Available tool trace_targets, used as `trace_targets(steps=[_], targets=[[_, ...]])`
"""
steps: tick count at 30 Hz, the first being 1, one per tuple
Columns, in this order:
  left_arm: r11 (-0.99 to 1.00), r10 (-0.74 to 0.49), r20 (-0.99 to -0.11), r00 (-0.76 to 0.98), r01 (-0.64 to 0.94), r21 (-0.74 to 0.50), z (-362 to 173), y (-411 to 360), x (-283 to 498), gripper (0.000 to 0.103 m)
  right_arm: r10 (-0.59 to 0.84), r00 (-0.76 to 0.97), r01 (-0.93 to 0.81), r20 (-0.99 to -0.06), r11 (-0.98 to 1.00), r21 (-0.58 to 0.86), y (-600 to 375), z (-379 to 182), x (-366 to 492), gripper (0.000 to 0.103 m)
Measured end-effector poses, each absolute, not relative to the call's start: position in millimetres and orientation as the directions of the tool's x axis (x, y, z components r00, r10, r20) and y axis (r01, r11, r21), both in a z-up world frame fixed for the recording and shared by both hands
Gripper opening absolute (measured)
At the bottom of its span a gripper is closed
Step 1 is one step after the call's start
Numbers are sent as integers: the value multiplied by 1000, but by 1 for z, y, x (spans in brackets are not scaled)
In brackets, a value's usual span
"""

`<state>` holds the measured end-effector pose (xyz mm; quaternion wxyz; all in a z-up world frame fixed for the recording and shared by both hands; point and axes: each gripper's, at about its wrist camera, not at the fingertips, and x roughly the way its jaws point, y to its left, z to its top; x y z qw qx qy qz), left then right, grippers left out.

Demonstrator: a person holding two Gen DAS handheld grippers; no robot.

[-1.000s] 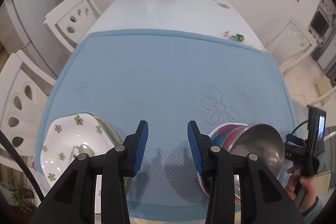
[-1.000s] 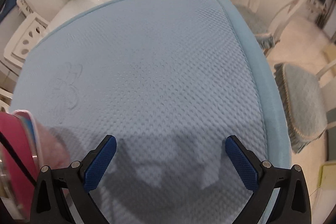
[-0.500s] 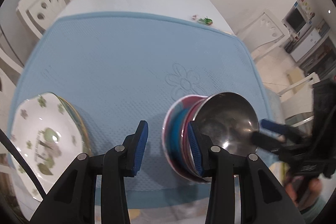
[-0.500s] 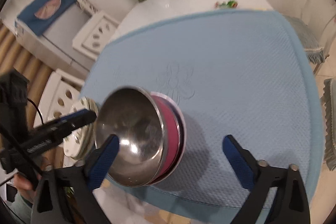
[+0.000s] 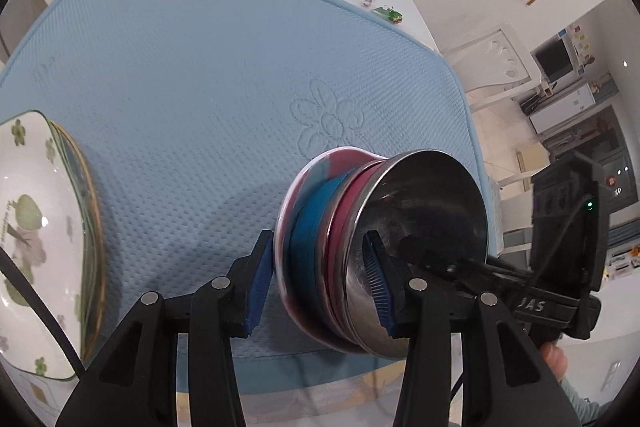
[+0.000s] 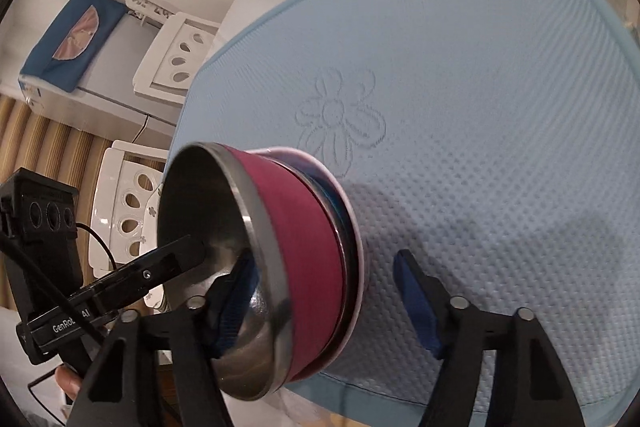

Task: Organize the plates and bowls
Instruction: 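Grasp the rim of the nested bowl stack with both grippers, then lift the bowl stack and carry it over the floral plate stack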

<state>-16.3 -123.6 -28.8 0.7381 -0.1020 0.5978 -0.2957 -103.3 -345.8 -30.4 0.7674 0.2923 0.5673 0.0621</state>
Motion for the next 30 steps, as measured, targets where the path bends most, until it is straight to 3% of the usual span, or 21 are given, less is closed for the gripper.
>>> trace_targets(steps=[6, 14, 30], targets=[[798, -568, -819, 80, 295, -525, -39, -127, -16, 42, 463, 330, 245, -822, 799, 549, -340, -45, -100, 58], [803, -558, -824, 101, 315, -505, -41, -126, -17, 31, 492, 358, 275, -794, 757, 593, -350, -52, -107, 56], [812, -553, -817, 160, 319, -488, -24, -121, -19, 31, 339, 332, 237, -880, 873, 425, -321, -19, -93, 56]])
